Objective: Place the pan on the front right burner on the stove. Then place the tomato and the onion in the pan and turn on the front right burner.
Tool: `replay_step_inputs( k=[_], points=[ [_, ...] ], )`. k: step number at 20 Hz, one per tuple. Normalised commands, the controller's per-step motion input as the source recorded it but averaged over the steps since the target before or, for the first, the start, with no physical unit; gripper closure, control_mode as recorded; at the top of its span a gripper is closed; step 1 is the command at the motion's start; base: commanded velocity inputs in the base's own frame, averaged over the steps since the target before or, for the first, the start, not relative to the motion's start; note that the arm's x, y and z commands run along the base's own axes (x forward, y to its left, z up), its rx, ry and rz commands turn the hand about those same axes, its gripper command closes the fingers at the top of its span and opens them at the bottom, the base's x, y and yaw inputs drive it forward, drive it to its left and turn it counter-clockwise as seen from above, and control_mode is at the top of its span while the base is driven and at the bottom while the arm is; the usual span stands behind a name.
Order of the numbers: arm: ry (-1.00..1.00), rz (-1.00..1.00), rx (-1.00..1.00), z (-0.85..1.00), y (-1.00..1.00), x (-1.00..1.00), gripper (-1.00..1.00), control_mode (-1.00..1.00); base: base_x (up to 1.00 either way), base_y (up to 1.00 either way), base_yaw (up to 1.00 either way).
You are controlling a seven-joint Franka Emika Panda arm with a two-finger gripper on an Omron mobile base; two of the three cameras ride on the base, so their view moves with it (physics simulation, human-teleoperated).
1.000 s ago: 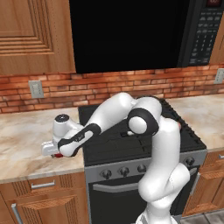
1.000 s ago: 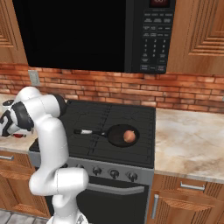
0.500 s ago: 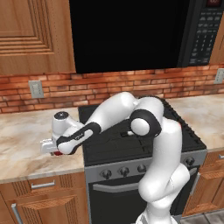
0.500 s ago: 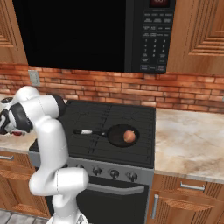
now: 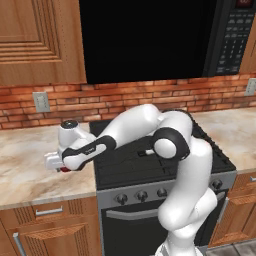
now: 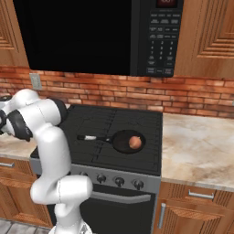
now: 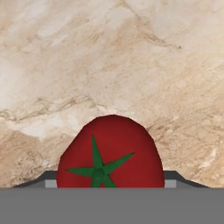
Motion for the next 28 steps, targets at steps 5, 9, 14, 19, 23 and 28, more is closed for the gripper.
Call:
replay_step_inputs(
  k=[5, 9, 14, 19, 23, 28],
  points=[
    [0.0, 0.0, 0.0, 0.35, -0.09, 0.0, 1.0, -1.0, 0.0, 0.0, 0.0],
    [0.0, 0.0, 0.0, 0.28, -0.28, 0.0, 1.0, -1.0, 0.0, 0.0, 0.0],
    [0.0, 0.0, 0.0, 0.25, -0.4, 0.0, 1.0, -1.0, 0.0, 0.0, 0.0],
    [0.0, 0.0, 0.0, 0.26, -0.42, 0.0, 1.0, -1.0, 0.0, 0.0, 0.0],
    [0.0, 0.0, 0.0, 0.21, -0.45, 0.0, 1.0, -1.0, 0.0, 0.0, 0.0],
    [0.0, 0.0, 0.0, 0.15, -0.47, 0.0, 1.0, -1.0, 0.0, 0.0, 0.0]
  ],
)
